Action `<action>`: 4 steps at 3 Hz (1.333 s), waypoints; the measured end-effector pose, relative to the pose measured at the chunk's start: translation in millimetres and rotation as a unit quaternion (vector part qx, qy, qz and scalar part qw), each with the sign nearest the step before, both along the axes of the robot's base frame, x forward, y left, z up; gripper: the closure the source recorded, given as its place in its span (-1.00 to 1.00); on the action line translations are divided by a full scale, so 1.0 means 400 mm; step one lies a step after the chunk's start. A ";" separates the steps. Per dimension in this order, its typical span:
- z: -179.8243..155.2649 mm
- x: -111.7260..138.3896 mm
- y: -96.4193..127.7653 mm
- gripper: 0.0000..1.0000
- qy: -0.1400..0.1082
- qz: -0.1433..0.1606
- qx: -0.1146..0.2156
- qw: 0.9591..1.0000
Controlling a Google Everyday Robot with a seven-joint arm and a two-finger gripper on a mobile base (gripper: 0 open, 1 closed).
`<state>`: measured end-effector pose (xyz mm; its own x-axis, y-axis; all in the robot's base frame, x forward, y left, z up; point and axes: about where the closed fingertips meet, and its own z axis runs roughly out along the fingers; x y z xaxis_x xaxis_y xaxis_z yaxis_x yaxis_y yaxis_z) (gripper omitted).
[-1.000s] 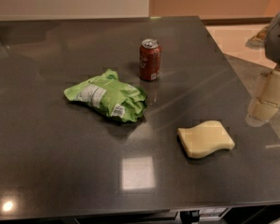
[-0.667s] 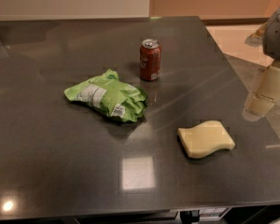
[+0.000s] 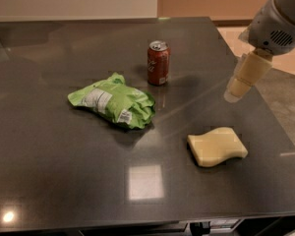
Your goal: Move coke can near sponge
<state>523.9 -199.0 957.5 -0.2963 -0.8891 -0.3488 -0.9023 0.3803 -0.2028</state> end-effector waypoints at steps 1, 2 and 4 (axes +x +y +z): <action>-0.026 0.104 0.055 -1.00 -0.007 -0.010 0.032 0.999; -0.054 0.196 0.118 -1.00 -0.010 -0.012 0.055 0.998; -0.110 0.339 0.226 -1.00 -0.009 -0.012 0.074 0.997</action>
Offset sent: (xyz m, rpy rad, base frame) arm 0.1238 0.0757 -0.0333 0.1692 -0.0310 -0.0317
